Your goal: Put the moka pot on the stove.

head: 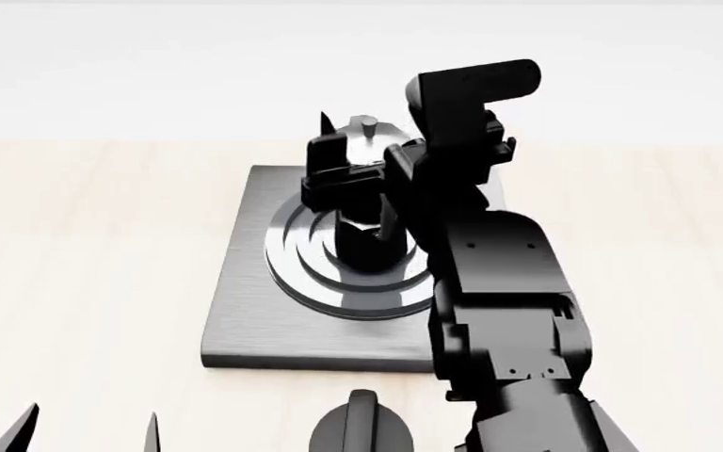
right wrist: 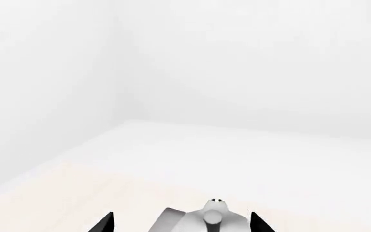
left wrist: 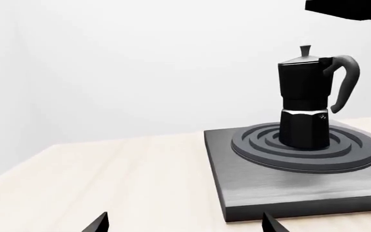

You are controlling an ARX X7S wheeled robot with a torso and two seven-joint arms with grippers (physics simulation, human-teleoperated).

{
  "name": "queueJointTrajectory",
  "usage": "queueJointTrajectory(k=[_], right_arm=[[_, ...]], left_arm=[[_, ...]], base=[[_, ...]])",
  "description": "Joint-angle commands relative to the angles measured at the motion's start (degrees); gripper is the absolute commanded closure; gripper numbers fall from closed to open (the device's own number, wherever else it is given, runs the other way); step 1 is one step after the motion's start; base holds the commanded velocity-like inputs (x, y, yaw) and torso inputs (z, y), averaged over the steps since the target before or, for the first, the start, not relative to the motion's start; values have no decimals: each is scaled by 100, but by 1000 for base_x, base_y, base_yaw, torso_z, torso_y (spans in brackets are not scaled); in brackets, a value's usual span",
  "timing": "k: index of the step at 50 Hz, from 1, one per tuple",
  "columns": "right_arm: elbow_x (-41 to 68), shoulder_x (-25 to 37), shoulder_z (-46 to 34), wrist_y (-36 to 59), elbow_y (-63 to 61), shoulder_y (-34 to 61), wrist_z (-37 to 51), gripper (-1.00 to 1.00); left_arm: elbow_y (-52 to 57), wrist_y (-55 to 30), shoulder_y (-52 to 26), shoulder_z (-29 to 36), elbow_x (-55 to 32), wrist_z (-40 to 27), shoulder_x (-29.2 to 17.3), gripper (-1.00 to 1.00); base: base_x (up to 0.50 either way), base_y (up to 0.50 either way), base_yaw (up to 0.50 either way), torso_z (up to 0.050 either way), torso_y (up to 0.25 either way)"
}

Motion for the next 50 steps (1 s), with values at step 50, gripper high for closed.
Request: queueJointTrajectory(k=[50], right_arm=[[641,2038,-240,1310,-6912,-2670,1855,-100]], left_arm=[[-93,235,-22,22,8,-60,1,-100]], base=[[0,0,0,0,0]])
